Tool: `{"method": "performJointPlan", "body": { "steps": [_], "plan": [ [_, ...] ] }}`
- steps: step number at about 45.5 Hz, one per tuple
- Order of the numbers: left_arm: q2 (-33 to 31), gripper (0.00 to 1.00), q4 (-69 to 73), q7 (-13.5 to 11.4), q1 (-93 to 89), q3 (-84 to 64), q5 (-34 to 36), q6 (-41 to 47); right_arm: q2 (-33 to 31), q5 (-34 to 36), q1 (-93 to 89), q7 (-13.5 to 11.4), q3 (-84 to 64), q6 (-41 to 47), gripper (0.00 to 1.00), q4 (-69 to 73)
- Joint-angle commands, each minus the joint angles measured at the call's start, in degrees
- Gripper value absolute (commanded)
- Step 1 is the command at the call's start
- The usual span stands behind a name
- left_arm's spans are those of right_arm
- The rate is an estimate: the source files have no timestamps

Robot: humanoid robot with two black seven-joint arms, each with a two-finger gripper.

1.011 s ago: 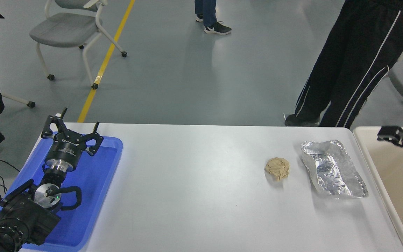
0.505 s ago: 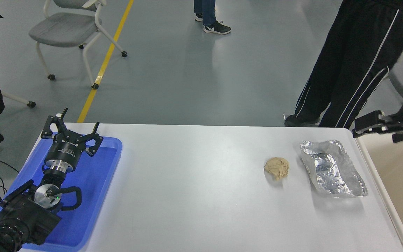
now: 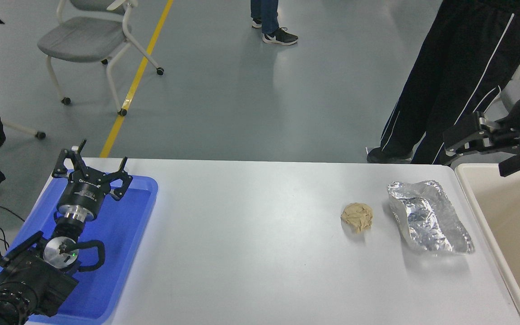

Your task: Pick up paper cup place in dustbin

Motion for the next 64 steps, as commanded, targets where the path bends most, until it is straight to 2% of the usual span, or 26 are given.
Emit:
{"method": "performJointPlan", "body": {
  "steps": [1,45,58,64],
  "plan": [
    [0.01,1.00,0.00,0.00,0.06,0.00,0.00,0.00,2.68,1.42,1.23,0.01,-0.09,0.28,1.00,1.88],
    [0.01,1.00,0.00,0.00,-0.03,0.00,0.00,0.00,3.56,0.28,-6.07,-0.17,5.81,-3.76,1.00,1.18],
    [0.01,1.00,-0.17,0.00,-0.03,0.00,0.00,0.00,3.29,-1.66,-17.74,-0.17,5.89,-15.35,1.00,-3.21],
    [0.01,1.00,0.00,0.00,-0.03,0.00,0.00,0.00,3.12,-1.74,-24.77,-0.08,7.21,-17.56,1.00,-6.81]
  ]
}}
